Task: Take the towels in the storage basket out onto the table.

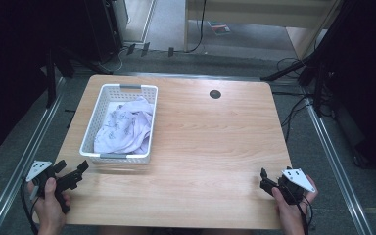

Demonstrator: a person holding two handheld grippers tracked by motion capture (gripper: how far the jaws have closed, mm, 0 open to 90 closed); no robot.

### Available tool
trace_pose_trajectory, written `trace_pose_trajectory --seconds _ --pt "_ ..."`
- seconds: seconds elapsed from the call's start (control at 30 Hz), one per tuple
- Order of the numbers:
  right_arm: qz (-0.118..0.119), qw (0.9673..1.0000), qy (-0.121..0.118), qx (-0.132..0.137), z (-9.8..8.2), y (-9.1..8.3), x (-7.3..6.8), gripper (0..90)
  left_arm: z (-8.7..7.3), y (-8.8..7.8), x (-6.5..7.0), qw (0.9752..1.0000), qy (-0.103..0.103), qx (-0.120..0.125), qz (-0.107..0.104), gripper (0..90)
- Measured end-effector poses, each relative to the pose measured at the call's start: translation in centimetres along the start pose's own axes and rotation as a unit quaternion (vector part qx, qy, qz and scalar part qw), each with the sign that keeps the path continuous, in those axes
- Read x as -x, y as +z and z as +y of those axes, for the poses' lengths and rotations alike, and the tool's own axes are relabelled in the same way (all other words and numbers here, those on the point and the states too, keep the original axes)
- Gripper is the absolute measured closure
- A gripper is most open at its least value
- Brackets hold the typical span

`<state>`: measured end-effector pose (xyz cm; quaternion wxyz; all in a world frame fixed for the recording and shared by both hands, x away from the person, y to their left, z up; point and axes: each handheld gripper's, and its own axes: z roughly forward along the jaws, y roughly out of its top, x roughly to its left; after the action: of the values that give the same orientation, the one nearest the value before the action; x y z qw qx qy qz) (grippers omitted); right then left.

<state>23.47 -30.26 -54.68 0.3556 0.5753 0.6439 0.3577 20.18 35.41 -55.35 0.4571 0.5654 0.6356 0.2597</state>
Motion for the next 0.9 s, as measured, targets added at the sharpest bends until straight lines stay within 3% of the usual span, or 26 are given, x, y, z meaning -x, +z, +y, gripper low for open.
trace_pose_trajectory --seconds 0.07,0.1,0.17,0.4,0.7,0.77,0.8,0.9 --pt "0.001 1.0 0.001 0.0 0.0 0.0 0.0 13.0 0.0 -0.2 0.0 1.0 0.004 0.001 -0.005 4.3" --pt "0.001 1.0 0.002 0.0 0.0 0.0 0.0 13.0 0.2 -0.5 -0.2 0.9998 0.0 0.002 -0.02 0.0" --pt "0.002 1.0 0.002 0.0 0.0 0.0 0.1 13.0 0.3 -0.8 -0.5 0.9997 -0.009 -0.002 -0.024 0.0" --pt "0.008 1.0 0.004 -0.002 0.0 0.1 0.2 12.9 1.9 -2.1 -0.2 0.9998 -0.007 -0.001 -0.019 0.0" --pt "0.007 1.0 0.002 -0.004 0.0 0.1 0.2 12.9 4.1 -2.9 2.0 0.9996 0.005 -0.002 -0.029 0.0" --pt "0.004 1.0 0.002 -0.005 0.1 0.1 0.1 12.9 5.4 -3.0 3.3 0.9994 0.014 -0.011 -0.028 0.0" --pt "0.005 1.0 0.001 -0.005 0.1 0.1 0.1 12.9 5.4 -3.0 3.3 0.9994 0.014 -0.011 -0.028 0.0" --pt "0.006 1.0 0.0 -0.007 0.1 0.1 0.0 12.9 7.3 -2.6 5.2 0.9985 0.031 -0.024 -0.039 0.0"
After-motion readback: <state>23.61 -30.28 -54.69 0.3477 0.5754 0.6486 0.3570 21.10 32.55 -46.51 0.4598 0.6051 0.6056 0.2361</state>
